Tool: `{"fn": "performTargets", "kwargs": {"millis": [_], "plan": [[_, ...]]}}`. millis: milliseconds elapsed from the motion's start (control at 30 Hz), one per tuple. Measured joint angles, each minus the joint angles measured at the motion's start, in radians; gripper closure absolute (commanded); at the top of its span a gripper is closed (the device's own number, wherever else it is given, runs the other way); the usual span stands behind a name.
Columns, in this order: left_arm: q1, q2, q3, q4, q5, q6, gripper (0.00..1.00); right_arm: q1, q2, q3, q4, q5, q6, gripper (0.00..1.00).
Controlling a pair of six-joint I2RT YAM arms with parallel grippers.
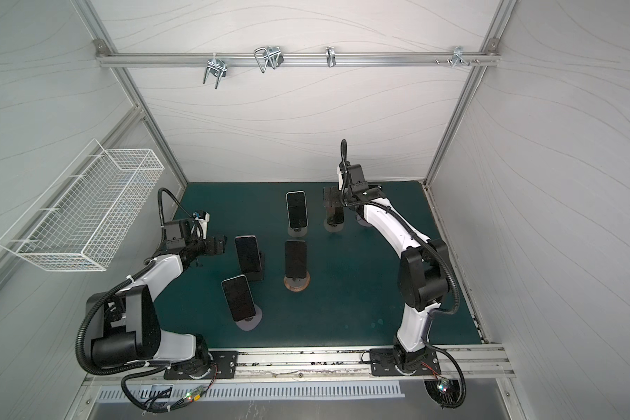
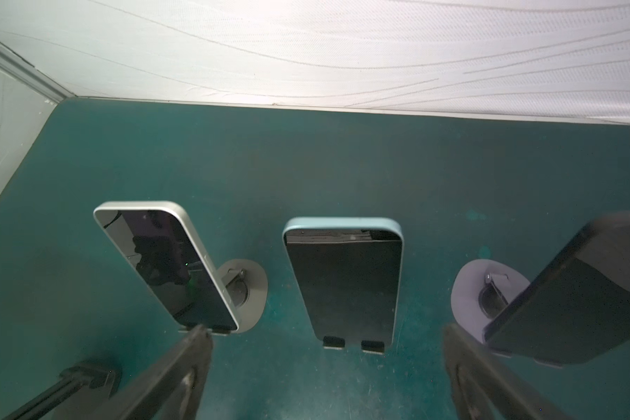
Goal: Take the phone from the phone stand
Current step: 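Move the right gripper over the teal-edged phone on the middle far stand, then lower the right gripper and close it on the phone's top edge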
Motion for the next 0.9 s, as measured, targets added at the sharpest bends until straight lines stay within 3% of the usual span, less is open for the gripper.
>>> {"fn": "performTargets", "kwargs": {"millis": [467,900], "plan": [[0.0,-0.002,0.0,0.0,0.003,0.001,0.0,0.018,0.149,0.142,-0.027,0.067,-0.004,0.01],[0.0,-0.002,0.0,0.0,0.003,0.001,0.0,0.018,0.227,0.174,-0.031,0.088,-0.047,0.01]]}}
